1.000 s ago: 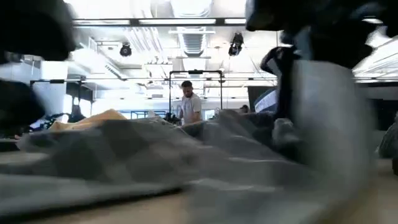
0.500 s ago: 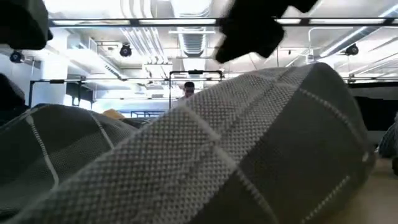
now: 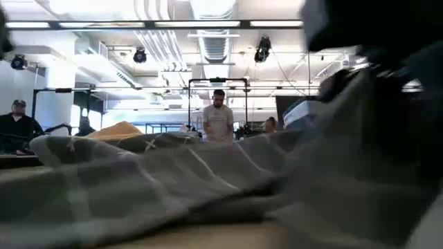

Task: Fold towel
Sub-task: Fold the gray patterned kitchen towel

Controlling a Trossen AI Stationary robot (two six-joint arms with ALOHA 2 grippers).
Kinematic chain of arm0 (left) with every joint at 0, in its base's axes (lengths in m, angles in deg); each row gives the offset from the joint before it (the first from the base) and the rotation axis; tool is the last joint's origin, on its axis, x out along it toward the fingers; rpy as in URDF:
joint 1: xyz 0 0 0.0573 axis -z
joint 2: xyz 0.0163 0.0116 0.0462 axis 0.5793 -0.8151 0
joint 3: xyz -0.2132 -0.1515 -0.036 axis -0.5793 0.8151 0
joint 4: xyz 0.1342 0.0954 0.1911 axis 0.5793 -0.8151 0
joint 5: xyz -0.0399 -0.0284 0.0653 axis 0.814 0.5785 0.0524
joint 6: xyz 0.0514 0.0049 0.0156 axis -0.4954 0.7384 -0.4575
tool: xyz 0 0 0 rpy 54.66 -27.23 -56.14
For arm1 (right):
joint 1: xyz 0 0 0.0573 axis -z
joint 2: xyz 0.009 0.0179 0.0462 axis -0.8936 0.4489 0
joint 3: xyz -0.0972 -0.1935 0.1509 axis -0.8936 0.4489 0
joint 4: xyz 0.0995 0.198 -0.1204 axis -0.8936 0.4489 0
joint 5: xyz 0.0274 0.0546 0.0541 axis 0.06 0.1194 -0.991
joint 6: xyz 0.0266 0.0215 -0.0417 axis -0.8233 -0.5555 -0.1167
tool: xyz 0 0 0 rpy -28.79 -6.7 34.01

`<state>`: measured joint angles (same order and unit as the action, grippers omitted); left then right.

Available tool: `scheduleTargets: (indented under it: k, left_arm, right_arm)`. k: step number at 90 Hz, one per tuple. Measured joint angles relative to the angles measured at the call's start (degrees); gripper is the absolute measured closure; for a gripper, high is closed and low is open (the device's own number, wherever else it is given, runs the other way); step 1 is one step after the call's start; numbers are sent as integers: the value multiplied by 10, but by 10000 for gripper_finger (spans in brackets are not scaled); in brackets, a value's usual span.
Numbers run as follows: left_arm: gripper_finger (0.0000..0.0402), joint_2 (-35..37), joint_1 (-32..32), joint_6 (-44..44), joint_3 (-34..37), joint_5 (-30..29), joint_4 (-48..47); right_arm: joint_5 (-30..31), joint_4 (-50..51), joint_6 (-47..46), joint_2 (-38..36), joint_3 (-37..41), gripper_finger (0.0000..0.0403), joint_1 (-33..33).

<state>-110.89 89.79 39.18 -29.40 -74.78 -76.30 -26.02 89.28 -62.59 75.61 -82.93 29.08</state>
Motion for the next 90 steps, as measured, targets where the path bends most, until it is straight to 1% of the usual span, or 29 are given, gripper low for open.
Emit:
scheduleTargets:
  k: [14,21,25,29,35,43,46,50,56,64,69,75,82,90]
  left_arm:
    - [401,2,36,60,-5,42,-9]
    - [401,19,49,92,-14,61,-57]
    - [401,35,54,98,-25,52,-82]
    - [401,57,57,94,-42,19,-94]
    - [401,90,57,59,-61,-78,-98]
    - [401,114,49,-24,-66,-210,-105]
    - [401,120,42,-52,-63,-242,-106]
    - [401,127,28,-79,-56,-264,-106]
    - [401,128,-1,-95,-39,-259,-102]
    - [401,112,-39,-104,-7,-232,-88]
    - [401,103,-59,-120,12,-209,-51]
    - [401,91,-77,-144,36,-184,2]
    - [401,75,-90,-161,68,-175,73]
    - [401,65,-94,-168,101,-174,153]
  right_arm:
    - [-4,35,1,-37,0,291,-4]
    - [-5,48,6,-62,0,296,-2]
    - [-1,44,8,-80,0,298,0]
    - [8,41,16,-97,-1,300,4]
    - [40,22,31,-113,-1,302,13]
    - [136,-7,60,-122,-1,305,24]
    - [175,-23,76,-123,-1,306,31]
    - [214,-44,96,-118,-1,309,42]
    - [229,-63,129,-105,0,313,72]
    - [221,-83,165,-76,0,319,120]
    - [210,-84,188,-60,1,324,150]
    - [168,-89,214,-43,1,331,183]
    - [126,-89,238,-18,1,341,218]
    - [117,-91,250,6,1,354,253]
